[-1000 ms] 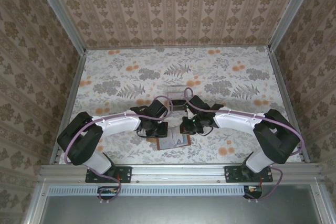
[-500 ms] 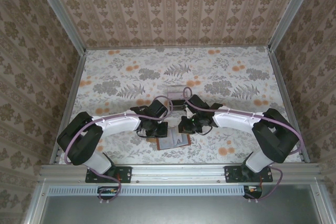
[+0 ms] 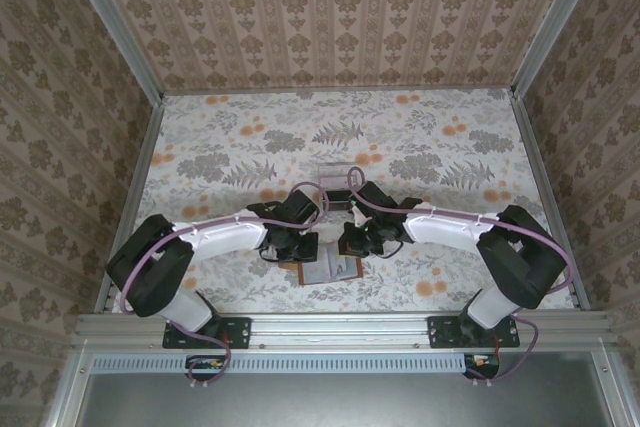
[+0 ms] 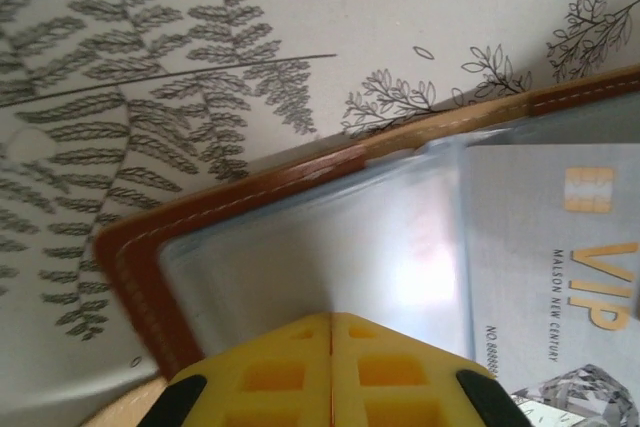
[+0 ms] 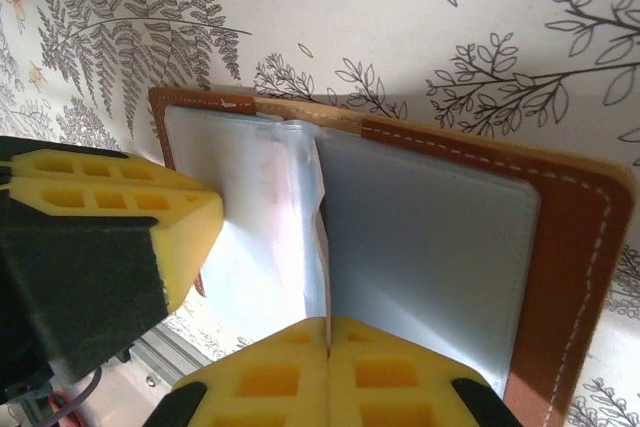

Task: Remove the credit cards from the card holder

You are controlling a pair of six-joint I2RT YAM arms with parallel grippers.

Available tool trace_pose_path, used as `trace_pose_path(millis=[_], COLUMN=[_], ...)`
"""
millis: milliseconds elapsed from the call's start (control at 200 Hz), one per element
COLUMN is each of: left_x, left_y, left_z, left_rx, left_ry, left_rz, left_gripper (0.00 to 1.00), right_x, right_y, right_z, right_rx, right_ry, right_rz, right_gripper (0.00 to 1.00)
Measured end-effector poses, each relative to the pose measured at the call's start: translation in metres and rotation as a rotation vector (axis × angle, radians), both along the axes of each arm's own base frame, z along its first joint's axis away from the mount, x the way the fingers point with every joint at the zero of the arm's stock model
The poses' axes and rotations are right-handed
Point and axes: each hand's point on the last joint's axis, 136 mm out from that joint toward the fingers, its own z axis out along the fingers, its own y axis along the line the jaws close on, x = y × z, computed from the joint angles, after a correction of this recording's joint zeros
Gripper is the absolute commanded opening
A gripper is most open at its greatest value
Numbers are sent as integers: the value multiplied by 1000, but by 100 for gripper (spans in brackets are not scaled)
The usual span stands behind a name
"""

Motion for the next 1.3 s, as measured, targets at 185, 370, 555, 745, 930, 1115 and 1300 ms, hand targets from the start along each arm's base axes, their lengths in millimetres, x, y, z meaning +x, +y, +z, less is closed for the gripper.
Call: trace_pose_path(millis=[185,370,555,745,930,1115,1300], left_x=[8,22,20,20,23,27,29], left_y=[4,14,35,45,48,53,56], left_z=[21,39,26,17,15,15,18], left_rx=[-15,-49,-17,4,2,5,-1], left_ry=[-63,-121,-98,-74,-66,-63,-66], left_rz=[12,67,110,122,127,141,154], left_gripper=[9,10,10,10,10,10,10], right_x=[0,17,43,69,103,133,156], right_y=[-9,-14,-26,-37,-37,-29,-17], right_z=[13,49,85,109,115,110,100], right_rx=[-45,-90,-191,-287,-366,-405,-414], right_ry=[-36,-184,-424,-640,-772,-806,-795], right_rz=[12,108,297,577,854,1069,1226], right_gripper=[4,3,0,0,0,0,0])
